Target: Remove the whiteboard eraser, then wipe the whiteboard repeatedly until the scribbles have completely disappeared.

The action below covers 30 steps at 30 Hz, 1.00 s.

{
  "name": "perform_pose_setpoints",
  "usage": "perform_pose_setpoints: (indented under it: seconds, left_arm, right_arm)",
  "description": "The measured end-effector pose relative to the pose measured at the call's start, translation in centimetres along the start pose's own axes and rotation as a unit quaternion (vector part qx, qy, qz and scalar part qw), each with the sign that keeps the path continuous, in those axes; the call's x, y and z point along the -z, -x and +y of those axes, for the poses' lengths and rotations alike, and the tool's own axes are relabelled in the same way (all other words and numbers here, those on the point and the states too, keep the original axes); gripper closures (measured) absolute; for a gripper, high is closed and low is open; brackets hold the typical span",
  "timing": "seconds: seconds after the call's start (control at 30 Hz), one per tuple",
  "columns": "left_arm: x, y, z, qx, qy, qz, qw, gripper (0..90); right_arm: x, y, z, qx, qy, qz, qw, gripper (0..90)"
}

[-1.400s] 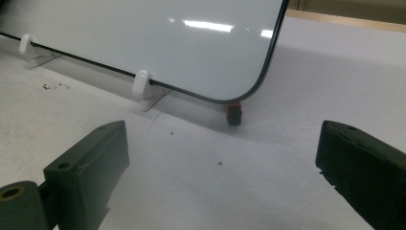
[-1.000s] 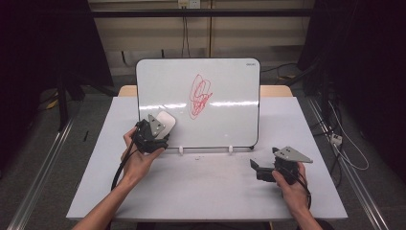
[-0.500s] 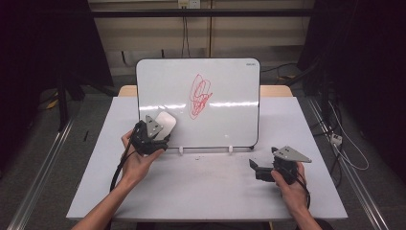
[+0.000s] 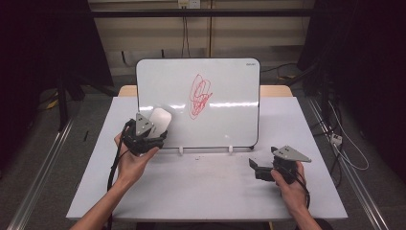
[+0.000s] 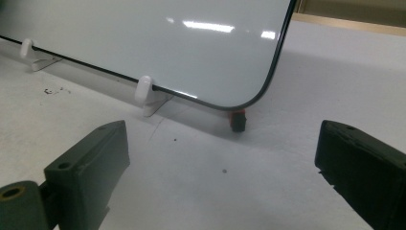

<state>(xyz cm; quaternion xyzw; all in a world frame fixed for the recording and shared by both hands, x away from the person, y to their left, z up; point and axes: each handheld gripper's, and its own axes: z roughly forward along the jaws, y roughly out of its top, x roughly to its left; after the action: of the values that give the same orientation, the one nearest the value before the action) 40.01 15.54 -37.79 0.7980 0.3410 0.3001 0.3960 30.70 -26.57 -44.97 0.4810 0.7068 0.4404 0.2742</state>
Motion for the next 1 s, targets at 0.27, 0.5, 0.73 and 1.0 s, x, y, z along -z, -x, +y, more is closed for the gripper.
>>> perform_pose_setpoints:
  seconds: [0.27, 0.5, 0.73, 1.0]
  left_arm:
    - [1.0, 0.0, 1.0, 0.002, 0.025, 0.003, 0.9997, 31.1]
    - [1.4, -0.6, 2.2, 0.01, 0.042, 0.004, 0.9991, 31.1]
    - [1.7, -1.2, 4.4, 0.018, 0.065, -0.002, 0.9977, 31.1]
    - [1.0, -1.0, 6.3, 0.013, 0.076, -0.002, 0.997, 31.1]
  right_arm:
    - [0.1, 0.0, -0.1, 0.003, 0.001, 0.002, 1.0, 4.6]
    - [0.2, 0.2, -0.1, -0.001, 0.002, 0.0, 1.0, 4.5]
    - [0.0, 0.2, 0.1, -0.007, 0.002, -0.002, 1.0, 4.6]
    - [0.0, 0.4, 0.1, -0.014, 0.002, -0.004, 0.9999, 4.6]
